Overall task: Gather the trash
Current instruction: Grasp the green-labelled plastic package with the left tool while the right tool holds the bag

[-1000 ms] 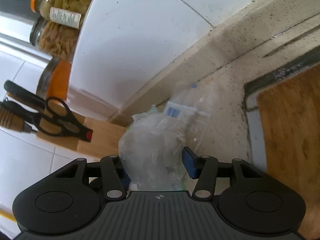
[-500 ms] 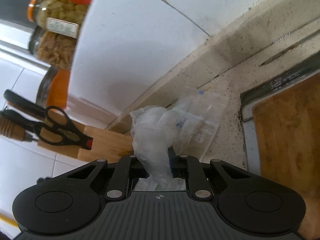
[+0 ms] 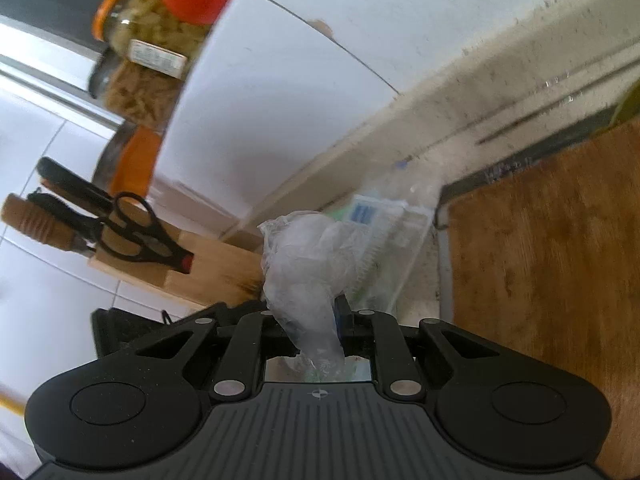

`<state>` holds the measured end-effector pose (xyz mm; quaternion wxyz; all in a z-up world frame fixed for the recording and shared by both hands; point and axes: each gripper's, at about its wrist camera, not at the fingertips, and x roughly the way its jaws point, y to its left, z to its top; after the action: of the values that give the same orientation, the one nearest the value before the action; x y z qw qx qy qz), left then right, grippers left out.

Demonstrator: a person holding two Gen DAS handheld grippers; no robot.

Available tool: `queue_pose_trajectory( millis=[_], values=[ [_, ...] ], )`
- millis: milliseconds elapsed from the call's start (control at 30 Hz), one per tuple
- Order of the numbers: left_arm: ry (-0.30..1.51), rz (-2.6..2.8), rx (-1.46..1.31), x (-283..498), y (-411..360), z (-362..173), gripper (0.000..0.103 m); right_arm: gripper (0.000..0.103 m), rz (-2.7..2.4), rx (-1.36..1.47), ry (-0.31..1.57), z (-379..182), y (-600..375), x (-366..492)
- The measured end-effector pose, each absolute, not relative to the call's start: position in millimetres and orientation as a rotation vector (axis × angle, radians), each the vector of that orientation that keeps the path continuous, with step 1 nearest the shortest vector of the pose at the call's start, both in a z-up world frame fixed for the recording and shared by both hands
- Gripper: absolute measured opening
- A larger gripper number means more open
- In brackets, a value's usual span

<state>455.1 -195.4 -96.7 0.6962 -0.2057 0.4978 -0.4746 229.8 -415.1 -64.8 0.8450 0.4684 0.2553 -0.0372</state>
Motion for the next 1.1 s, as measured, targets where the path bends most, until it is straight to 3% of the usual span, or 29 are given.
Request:
queue_pose_trajectory(
  millis=[267,400,633,1100],
  values=[
    [1.133,-1.057,-0.51,449,-201,-104,0.016,0.029,-0.119,0.987,0.515,-65,-422,227],
    [1.109,-1.039,-0.465,439,-208,-99,0.008,0.022,-0.164,0.943,0.507,-60,-420,217],
    [1.084,-1.056,-0.53,424,-203,-85,0.001,0.02,-0.198,0.89,0.512,-47,-415,200],
    [1.122,-0.982,-0.381,394,-214,-81,0.002,0.021,-0.199,0.903,0.527,-45,-409,166]
  ],
)
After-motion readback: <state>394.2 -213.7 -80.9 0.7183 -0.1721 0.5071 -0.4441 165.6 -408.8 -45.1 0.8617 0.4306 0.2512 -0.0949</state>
